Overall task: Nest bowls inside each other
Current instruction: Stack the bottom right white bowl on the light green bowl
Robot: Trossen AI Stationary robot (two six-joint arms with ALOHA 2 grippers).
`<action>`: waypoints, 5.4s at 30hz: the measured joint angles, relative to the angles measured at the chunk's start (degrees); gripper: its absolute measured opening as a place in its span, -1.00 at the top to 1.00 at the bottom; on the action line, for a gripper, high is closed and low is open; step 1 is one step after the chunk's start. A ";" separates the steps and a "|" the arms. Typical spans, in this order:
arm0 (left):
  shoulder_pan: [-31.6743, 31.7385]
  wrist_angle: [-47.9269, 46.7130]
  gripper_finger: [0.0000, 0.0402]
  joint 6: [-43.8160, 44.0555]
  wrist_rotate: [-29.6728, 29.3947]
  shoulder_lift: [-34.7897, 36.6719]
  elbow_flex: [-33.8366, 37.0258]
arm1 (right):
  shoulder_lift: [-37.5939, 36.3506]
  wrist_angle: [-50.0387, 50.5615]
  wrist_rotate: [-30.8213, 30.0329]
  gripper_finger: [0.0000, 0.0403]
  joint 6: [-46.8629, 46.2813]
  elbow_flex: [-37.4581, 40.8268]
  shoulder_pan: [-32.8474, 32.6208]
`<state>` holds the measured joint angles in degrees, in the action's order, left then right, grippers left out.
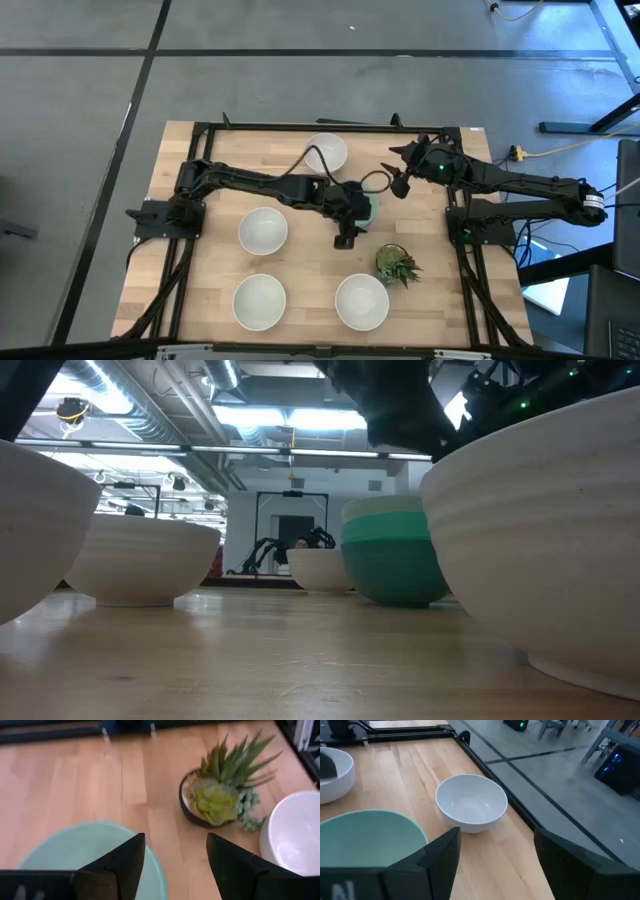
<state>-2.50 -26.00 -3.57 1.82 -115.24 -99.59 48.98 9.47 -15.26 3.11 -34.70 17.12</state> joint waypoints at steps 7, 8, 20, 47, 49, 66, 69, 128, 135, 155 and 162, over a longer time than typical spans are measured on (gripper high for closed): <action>1.37 -1.11 -0.03 -1.99 -1.27 5.95 0.04 | -0.27 4.70 11.78 -0.25 -0.41 -4.81 -0.13; 1.66 -1.03 -0.03 -2.19 -1.24 6.88 0.04 | -0.28 6.65 13.36 -0.25 -0.94 -6.55 -0.19; 2.17 13.59 -0.02 -0.41 3.42 26.36 19.59 | -0.30 36.93 19.61 -0.25 -1.91 -27.16 -7.78; 0.07 26.40 -0.02 12.35 0.83 60.67 60.44 | 29.46 35.32 16.50 -0.15 -27.56 -34.28 -38.98; 0.07 25.13 -0.02 12.21 1.56 61.30 60.57 | 32.11 35.28 15.22 -0.10 -29.87 -36.14 -40.73; -1.07 19.52 -0.02 10.47 7.13 62.86 60.57 | 47.86 34.73 14.88 0.03 -38.20 -38.25 -44.43; -1.51 17.79 -0.02 10.47 7.13 62.86 60.57 | 48.76 33.97 14.93 0.03 -39.11 -38.25 -44.43; -2.19 14.35 -0.02 10.43 6.38 62.82 60.54 | 54.52 41.16 18.39 0.95 -39.60 -43.72 -39.69; -2.19 12.81 -0.02 10.45 6.38 62.82 60.54 | 54.50 53.12 15.27 0.95 -31.13 -54.83 -34.14; -2.19 11.58 -0.02 10.43 6.38 62.82 60.54 | 54.26 65.53 11.72 0.94 -5.65 -75.11 -11.43; -2.19 11.61 -0.02 10.45 5.45 62.82 60.54 | 54.24 65.60 14.00 0.95 -0.04 -72.15 -6.62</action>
<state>-4.69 -14.39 6.87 7.27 -52.42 -39.05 103.22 75.07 -1.27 3.07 -106.85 10.50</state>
